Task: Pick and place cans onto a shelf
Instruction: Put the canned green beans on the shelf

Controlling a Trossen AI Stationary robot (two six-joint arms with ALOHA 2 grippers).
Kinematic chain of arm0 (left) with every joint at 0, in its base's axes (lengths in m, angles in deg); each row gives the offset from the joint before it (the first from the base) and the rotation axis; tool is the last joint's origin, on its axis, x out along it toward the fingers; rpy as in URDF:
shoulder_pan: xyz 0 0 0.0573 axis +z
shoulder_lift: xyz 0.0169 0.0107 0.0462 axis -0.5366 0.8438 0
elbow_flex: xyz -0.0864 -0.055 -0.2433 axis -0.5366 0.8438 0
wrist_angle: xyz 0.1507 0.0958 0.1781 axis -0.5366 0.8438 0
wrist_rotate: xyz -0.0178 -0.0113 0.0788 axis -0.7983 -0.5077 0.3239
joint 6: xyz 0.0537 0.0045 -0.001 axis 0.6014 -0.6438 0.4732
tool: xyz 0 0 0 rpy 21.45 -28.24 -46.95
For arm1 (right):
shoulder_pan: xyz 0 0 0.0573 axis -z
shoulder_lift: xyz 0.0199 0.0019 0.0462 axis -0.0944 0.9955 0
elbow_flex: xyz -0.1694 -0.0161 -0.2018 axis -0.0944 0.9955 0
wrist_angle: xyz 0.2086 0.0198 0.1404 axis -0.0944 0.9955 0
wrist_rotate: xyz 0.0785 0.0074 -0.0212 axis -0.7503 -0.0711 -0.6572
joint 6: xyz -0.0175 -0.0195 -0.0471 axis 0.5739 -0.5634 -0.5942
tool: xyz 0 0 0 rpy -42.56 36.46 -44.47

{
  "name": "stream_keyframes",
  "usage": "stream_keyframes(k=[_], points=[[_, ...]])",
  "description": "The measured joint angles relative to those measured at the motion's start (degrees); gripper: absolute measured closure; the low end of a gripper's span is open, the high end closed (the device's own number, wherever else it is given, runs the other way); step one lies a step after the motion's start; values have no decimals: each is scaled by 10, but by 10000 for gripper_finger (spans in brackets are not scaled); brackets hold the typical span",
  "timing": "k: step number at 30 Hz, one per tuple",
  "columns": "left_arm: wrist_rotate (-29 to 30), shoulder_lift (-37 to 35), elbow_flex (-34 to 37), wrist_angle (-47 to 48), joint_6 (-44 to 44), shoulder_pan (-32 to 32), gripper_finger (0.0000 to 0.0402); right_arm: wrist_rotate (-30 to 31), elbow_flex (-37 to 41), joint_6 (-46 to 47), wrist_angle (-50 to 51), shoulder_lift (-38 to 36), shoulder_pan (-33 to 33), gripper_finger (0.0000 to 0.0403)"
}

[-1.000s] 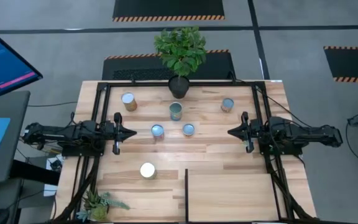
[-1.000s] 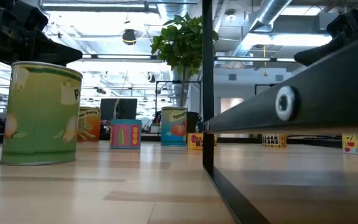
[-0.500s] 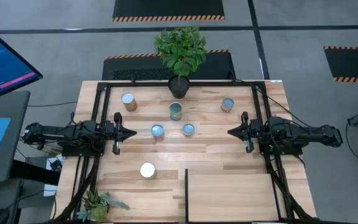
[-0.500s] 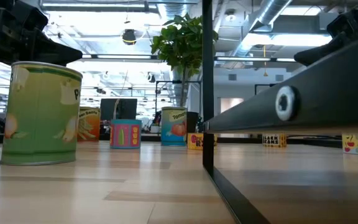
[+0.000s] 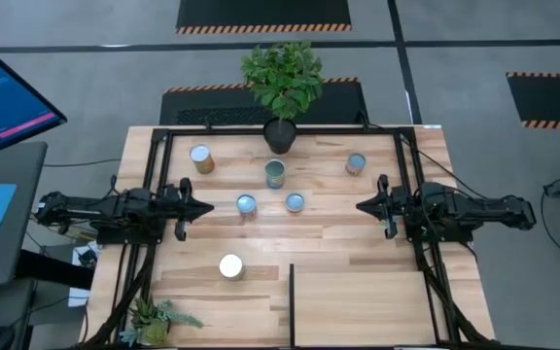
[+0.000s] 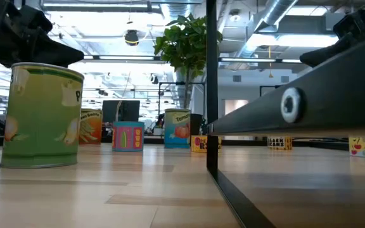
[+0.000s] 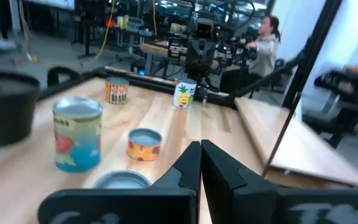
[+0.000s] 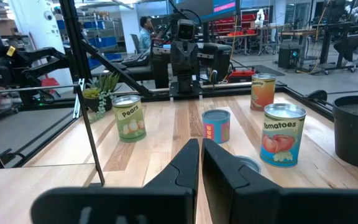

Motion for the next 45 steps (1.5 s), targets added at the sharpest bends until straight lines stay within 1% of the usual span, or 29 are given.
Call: stream_keyframes(k=[5, 10, 12, 17, 19, 22, 23, 26, 30, 34, 36, 38, 40, 42, 45], points=[[0, 0, 0, 0, -137, 0, 400, 0, 0, 0, 0, 0, 0, 356], [10, 0, 0, -1, -220, 0, 400, 0, 0, 0, 0, 0, 0, 356], [35, 0, 0, -5, -255, 0, 400, 0, 0, 0, 0, 0, 0, 356], [133, 0, 0, -18, -325, 0, 400, 0, 0, -5, 0, 0, 0, 356], [153, 0, 0, -19, -329, 0, 400, 0, 0, -5, 0, 0, 0, 356], [166, 0, 0, -20, -322, 0, 400, 0, 0, -2, 0, 0, 0, 356], [167, 0, 0, -20, -322, 0, 400, 0, 0, 16, -1, 0, 0, 356], [169, 0, 0, -25, -323, 0, 400, 0, 0, 107, -4, 0, 2, 356], [170, 0, 0, -26, -323, 0, 400, 2, 0, 189, -19, 0, 3, 356], [171, 0, 0, -27, -323, 0, 400, 3, 0, 296, -53, 0, 2, 356], [172, 0, 0, -26, -323, 0, 400, 5, 0, 320, -64, 0, 2, 356], [171, 0, 0, -21, -322, 0, 400, 5, 0, 323, -77, 0, 2, 356], [171, 0, 0, -21, -299, 0, 400, 6, 0, 321, -75, 0, 2, 356], [184, 0, 0, -21, -273, 0, 400, 23, 0, 321, -74, 0, 2, 356], [210, 0, 0, -22, -223, 0, 400, 95, 0, 336, -77, 0, 2, 356]])
